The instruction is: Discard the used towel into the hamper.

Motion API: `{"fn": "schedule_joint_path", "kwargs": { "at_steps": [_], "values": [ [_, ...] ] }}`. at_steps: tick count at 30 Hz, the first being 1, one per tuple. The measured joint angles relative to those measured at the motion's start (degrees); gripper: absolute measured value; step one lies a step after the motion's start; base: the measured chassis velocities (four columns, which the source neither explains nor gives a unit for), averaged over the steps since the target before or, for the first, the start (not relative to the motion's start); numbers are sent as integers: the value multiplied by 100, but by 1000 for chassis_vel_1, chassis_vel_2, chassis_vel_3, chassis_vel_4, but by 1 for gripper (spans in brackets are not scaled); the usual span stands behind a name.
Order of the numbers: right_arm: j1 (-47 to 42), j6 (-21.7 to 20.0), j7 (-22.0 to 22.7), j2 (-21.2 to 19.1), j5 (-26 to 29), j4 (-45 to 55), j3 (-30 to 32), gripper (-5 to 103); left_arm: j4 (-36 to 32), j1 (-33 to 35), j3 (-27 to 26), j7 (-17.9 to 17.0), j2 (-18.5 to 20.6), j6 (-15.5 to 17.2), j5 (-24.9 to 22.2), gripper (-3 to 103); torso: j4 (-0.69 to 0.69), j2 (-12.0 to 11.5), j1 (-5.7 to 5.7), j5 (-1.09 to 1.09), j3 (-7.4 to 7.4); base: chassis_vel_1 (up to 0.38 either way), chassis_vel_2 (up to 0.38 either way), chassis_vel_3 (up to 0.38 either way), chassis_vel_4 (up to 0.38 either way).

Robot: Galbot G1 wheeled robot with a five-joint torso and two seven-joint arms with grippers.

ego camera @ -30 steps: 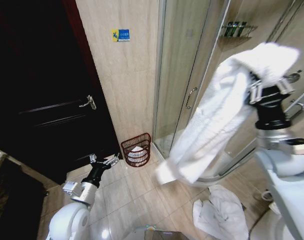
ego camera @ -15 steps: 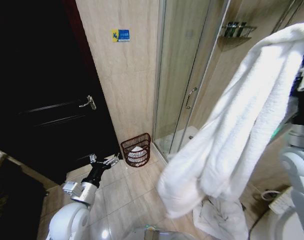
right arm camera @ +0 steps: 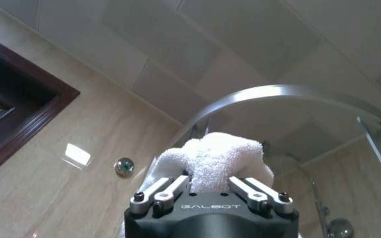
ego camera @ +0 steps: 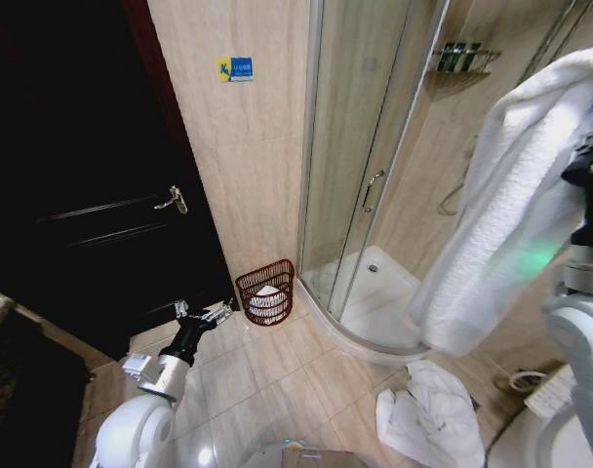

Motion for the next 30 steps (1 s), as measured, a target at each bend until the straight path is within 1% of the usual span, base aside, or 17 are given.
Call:
{"fn": "schedule_joint_path", "kwargs": {
  "at_steps": [6,17,22,25,27,29,30],
  "values": [
    [-13,-32,29,-3,72,48,12,12,0,0,0,0,0,0,0,99,0,0,0,0,0,0,0,0,0],
    [-33,-145,85,43,306,173,-46,12,0,0,0,0,0,0,0,99,1,0,0,0,0,58,70,58,60],
    [-35,-283,220,87,352,242,-126,12,0,0,0,0,0,0,0,99,0,-1,0,0,0,94,94,93,90],
    [-29,-351,295,95,350,260,-156,12,0,0,0,0,0,0,0,99,4,-1,0,-1,0,113,112,104,118],
    [10,-451,345,97,350,267,-233,12,0,1,-1,0,0,0,0,99,4,-1,0,-1,0,93,82,75,74],
    [60,-483,357,93,350,261,-307,12,0,1,-1,-1,0,0,0,99,2,-1,0,-1,0,40,37,51,41],
    [154,-503,374,91,350,239,-446,12,0,1,0,0,0,0,0,99,0,-1,0,0,0,0,0,0,0]
  ]
}}
